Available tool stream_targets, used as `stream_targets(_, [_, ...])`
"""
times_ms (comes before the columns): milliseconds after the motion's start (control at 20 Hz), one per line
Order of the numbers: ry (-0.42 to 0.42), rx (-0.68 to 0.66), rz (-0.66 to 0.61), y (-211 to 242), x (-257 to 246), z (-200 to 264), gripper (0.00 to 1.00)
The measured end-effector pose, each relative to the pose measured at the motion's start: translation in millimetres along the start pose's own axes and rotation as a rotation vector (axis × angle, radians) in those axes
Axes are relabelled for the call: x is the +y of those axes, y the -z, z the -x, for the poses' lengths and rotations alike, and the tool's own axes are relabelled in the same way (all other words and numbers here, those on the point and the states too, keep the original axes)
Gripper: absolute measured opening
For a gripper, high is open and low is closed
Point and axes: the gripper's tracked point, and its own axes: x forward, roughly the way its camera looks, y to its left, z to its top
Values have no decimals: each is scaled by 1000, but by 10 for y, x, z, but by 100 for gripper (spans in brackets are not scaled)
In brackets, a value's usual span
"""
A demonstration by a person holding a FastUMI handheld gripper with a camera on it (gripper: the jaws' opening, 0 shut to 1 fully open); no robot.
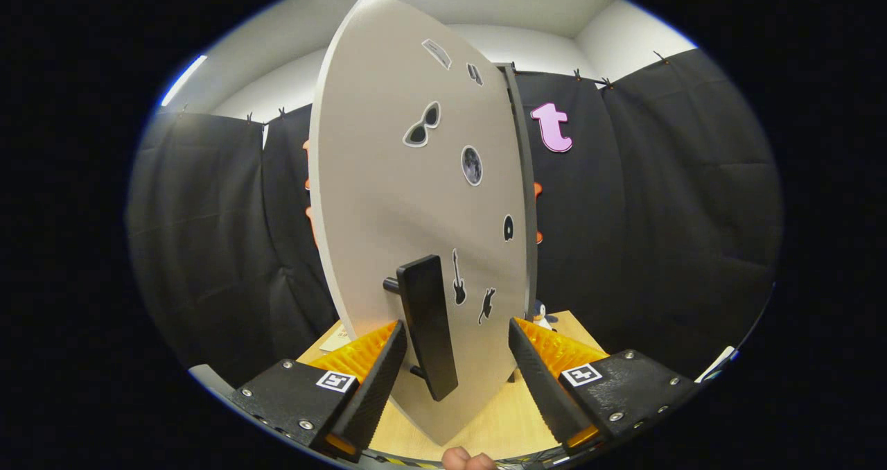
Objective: Open the shoe cabinet door, grab the shoes and put them into the shoe cabinet, then close the shoe cabinet door.
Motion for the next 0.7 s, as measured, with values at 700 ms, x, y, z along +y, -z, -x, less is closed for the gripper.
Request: stream_targets(700, [-87, 58, 87, 147, 1146, -1062, 94])
